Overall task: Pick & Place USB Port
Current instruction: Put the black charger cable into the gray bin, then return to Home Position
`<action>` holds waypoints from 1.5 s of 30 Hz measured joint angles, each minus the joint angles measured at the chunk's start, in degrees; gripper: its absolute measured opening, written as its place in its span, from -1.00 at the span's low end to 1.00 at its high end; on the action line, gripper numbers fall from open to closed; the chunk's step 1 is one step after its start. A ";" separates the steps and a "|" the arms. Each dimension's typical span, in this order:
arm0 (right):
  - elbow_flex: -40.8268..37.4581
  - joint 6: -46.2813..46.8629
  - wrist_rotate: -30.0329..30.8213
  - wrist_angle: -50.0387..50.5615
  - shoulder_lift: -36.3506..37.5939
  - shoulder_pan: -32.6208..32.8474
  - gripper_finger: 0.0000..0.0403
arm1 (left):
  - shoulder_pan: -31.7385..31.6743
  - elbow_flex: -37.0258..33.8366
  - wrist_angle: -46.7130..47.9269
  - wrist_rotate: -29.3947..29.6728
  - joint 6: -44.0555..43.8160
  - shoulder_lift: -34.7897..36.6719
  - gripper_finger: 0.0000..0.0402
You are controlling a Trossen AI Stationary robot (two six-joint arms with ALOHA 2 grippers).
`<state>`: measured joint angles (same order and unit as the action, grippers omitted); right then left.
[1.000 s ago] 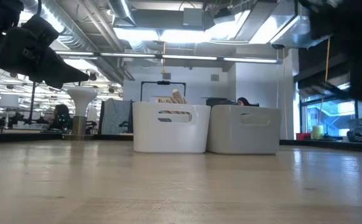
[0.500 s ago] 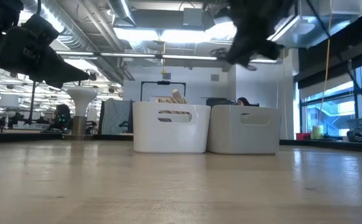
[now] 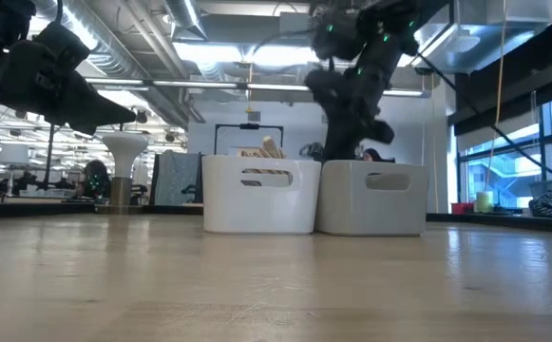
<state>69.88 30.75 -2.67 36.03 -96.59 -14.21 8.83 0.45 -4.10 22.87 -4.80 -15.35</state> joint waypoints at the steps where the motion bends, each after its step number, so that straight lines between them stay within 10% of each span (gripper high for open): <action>1: 0.00 -0.45 -0.63 0.00 -1.02 -0.40 -0.85 | -0.01 0.00 0.00 0.00 0.00 0.00 -0.98; 21: 0.18 -1.52 -3.97 1.03 -12.38 -1.47 -0.83 | -0.01 0.00 0.01 0.00 0.00 0.00 -0.96; 33: 0.05 -1.20 -1.40 1.20 -8.92 -1.18 -0.01 | 0.01 0.00 0.02 0.00 0.00 0.00 -0.96; 45: 0.02 1.10 6.39 0.79 4.62 7.11 0.10 | -0.01 0.00 0.02 0.00 0.00 0.00 -0.97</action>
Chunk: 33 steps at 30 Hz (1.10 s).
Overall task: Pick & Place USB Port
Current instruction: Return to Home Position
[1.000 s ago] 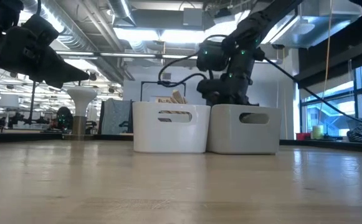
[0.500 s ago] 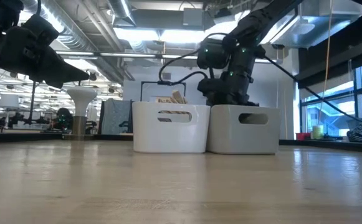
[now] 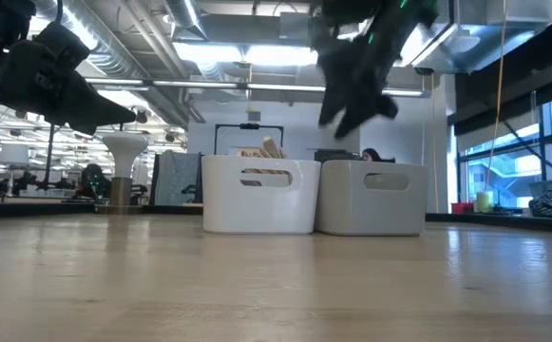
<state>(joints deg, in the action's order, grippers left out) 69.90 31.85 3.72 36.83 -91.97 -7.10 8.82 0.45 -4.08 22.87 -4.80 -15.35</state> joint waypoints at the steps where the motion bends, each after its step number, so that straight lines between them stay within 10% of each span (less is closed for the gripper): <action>1: -0.01 0.52 1.94 -0.07 1.49 1.39 0.09 | 0.00 0.00 0.00 0.00 0.00 0.00 -0.97; 12: -4.64 1.15 23.50 -0.09 14.62 17.46 -0.47 | 0.01 0.00 0.00 0.00 0.00 0.00 -0.95; 17: -21.13 0.79 21.17 -17.08 25.43 17.67 -0.95 | 0.00 0.02 -0.29 0.02 0.00 0.00 -0.97; 25: -48.35 -9.77 12.64 -55.69 37.23 10.12 -0.99 | 0.00 0.02 -0.38 0.02 0.00 -0.02 -0.95; 33: -62.96 -21.28 5.13 -71.40 51.27 4.45 -0.99 | 0.00 0.02 -0.39 0.00 0.00 0.00 -0.95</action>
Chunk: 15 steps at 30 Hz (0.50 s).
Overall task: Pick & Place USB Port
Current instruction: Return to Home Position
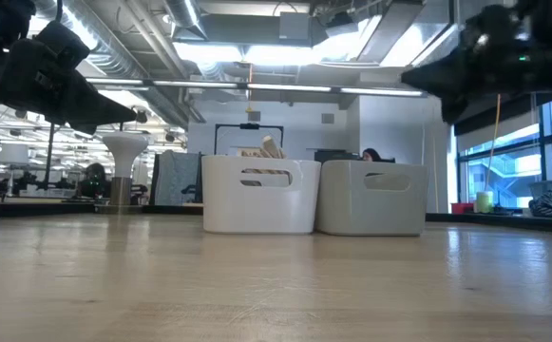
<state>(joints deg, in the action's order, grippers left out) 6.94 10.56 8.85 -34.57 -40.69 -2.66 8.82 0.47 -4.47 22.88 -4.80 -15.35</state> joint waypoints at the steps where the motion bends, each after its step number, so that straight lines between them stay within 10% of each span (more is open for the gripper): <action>1: -1.31 -1.01 -0.76 -1.23 2.14 0.02 -0.99 | 0.00 0.00 0.02 0.02 0.00 0.00 -0.95; 15: -6.60 -4.60 -7.43 14.81 22.49 0.04 -1.00 | 0.00 0.00 0.00 0.00 0.00 0.00 -0.97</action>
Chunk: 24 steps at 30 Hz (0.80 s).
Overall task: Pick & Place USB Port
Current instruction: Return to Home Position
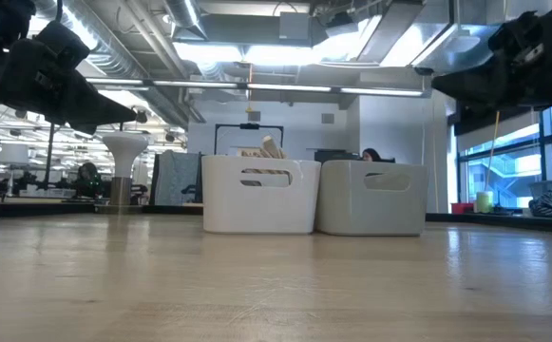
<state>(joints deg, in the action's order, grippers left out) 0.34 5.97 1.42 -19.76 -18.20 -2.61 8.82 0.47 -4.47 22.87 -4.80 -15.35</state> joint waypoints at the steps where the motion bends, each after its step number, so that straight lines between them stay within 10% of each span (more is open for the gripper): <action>1: 0.00 -0.17 -0.43 1.20 1.45 0.00 -1.00 | 0.01 0.00 0.00 0.00 0.00 -0.01 -0.97; 12: 0.00 5.37 -4.23 17.88 18.12 0.22 -1.00 | 0.01 0.00 0.00 0.01 0.00 0.00 -0.94; 24: 0.02 2.79 1.74 17.68 17.86 1.70 -0.97 | 0.00 0.00 0.02 0.00 0.00 0.00 -0.96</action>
<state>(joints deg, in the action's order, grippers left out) 0.36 8.75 3.16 -2.09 -0.34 -0.91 8.82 0.47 -4.45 22.87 -4.80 -15.35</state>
